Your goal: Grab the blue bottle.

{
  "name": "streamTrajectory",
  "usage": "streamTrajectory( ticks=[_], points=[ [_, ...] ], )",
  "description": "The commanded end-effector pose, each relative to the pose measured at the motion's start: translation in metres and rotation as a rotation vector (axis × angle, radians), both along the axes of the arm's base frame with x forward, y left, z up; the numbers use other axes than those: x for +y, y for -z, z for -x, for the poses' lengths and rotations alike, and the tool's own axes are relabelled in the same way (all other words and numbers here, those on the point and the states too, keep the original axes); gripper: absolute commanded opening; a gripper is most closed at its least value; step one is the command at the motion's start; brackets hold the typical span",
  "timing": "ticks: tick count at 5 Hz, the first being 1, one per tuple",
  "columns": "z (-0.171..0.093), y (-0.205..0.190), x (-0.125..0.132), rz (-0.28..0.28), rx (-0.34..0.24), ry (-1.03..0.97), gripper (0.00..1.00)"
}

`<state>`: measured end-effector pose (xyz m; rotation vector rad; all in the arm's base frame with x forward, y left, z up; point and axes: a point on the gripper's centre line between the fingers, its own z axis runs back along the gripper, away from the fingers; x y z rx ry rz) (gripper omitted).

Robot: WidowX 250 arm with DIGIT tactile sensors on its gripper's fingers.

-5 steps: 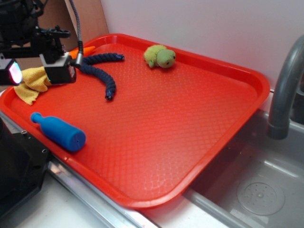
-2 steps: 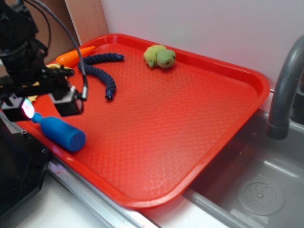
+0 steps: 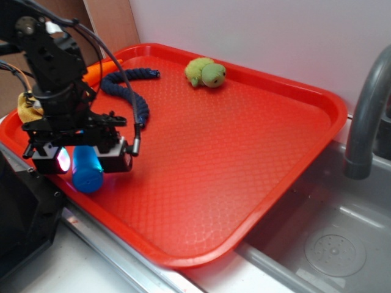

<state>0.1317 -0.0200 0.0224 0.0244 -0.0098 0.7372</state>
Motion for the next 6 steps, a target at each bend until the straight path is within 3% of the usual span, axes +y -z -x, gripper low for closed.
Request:
streamTrajectory(
  ticks=[1,2,3,4,5,6],
  points=[
    [-0.005,0.001,-0.014,-0.035,0.040,0.270,0.00],
    [-0.015,-0.029,-0.015,-0.031,-0.001,0.519,0.00],
    [-0.031,-0.065,-0.004,0.019,-0.016,0.769,0.00],
    [-0.053,-0.082,0.004,-0.070,0.106,0.874,0.00],
    [-0.052,-0.114,0.007,-0.056,0.043,0.846,0.00],
    [-0.047,-0.149,0.012,-0.079,-0.043,0.738,0.00]
  ],
)
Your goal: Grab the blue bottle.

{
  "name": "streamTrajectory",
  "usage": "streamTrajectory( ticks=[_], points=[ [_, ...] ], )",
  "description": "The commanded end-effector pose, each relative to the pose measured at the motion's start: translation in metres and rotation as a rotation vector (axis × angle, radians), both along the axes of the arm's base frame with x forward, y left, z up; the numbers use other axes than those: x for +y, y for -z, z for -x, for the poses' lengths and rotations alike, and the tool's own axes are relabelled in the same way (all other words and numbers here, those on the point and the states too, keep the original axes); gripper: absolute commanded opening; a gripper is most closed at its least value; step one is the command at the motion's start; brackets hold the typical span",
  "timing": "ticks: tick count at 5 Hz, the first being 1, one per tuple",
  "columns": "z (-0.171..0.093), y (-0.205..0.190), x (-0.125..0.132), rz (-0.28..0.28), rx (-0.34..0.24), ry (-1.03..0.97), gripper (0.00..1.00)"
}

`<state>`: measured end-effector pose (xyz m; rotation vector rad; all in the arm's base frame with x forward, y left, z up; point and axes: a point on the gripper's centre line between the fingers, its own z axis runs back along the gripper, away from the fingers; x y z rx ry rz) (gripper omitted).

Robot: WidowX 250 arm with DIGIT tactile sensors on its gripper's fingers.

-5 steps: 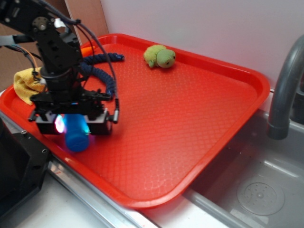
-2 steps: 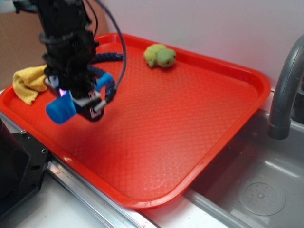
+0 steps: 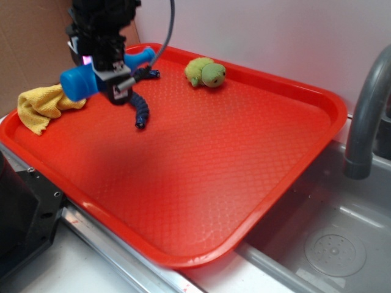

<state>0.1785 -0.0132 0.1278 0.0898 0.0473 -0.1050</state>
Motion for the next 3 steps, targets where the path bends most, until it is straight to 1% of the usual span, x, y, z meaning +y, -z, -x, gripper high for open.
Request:
streamTrajectory(
  ticks=[1,2,3],
  points=[
    [-0.008,-0.060,0.012,0.050,-0.172,-0.120,0.00],
    [-0.021,-0.060,0.018,0.064,-0.193,-0.145,0.00],
    [-0.028,-0.047,0.016,0.028,-0.169,-0.149,0.00]
  ],
)
